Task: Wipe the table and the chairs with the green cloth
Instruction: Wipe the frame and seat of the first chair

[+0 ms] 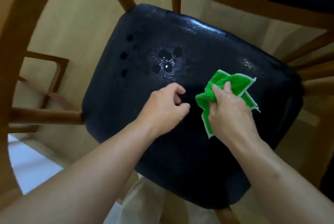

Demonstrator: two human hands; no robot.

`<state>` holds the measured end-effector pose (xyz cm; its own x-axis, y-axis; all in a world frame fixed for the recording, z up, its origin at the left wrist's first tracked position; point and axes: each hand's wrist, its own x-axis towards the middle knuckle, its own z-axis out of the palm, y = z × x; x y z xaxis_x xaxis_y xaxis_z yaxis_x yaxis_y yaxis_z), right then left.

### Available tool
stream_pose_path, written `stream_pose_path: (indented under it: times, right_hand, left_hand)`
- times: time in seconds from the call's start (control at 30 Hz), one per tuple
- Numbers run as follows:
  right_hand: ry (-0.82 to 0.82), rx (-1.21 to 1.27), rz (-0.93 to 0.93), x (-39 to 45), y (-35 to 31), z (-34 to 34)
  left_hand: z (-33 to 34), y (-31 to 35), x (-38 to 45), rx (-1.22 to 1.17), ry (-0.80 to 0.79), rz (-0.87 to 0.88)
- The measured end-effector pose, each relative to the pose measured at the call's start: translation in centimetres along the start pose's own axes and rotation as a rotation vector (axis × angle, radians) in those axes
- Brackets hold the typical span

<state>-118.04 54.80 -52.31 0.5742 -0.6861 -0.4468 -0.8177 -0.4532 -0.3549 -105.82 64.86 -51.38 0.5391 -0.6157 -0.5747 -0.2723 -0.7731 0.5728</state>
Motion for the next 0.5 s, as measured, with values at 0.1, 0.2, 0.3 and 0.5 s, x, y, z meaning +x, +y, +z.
stream_pose_path:
  times: [0.1,0.2,0.3,0.5]
  right_hand:
    - [0.167,0.190,-0.065,0.4,0.2,-1.9]
    - [0.306,0.343,-0.067,0.9,-0.3,-4.1]
    - [0.320,0.544,0.037,1.4,-1.0,-5.1]
    - [0.333,0.490,0.012,0.8,-2.5,-6.2]
  left_hand:
    - [1.7,2.7,0.9,-0.055,-0.101,0.104]
    - [0.6,4.5,2.2,-0.292,-0.053,0.063]
    - [-1.6,5.1,2.8,-0.561,-0.165,-0.001]
    - [-5.3,5.5,3.2,-0.684,-0.106,0.035]
